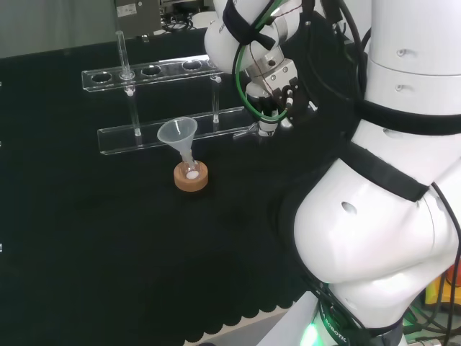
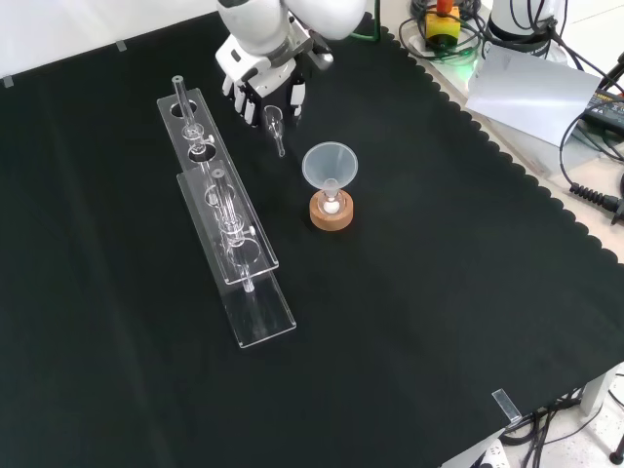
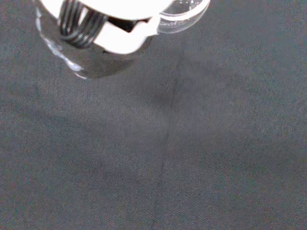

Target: Put the weighing funnel back on the table.

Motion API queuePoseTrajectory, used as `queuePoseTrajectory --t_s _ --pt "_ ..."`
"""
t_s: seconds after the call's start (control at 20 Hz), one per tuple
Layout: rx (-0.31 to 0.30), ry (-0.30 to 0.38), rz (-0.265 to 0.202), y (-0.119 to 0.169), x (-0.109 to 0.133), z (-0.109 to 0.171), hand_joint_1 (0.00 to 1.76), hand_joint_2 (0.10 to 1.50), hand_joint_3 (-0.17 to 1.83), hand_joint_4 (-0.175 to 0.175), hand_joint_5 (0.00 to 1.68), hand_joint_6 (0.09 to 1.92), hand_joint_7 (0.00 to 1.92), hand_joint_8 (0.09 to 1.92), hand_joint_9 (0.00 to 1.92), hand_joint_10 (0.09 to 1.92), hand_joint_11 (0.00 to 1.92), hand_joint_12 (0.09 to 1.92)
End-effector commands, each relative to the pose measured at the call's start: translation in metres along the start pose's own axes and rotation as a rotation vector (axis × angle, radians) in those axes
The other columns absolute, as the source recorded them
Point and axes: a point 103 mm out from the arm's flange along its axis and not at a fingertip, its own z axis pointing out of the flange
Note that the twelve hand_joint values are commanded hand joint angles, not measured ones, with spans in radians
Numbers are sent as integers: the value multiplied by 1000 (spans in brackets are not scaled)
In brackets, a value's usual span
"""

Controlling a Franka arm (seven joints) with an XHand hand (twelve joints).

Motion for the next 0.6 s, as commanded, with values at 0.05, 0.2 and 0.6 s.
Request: queuePoseTrajectory --t_s 0.05,0.2,0.6 --pt "11 18 -3 11 7 13 1085 716 693 150 1111 968 925 682 1169 409 791 1051" --pt "17 29 -14 15 7 18 1085 717 692 149 1110 969 925 681 1169 409 790 1051" --pt "24 43 -53 24 5 30 1085 718 690 148 1110 969 926 681 1169 409 792 1051"
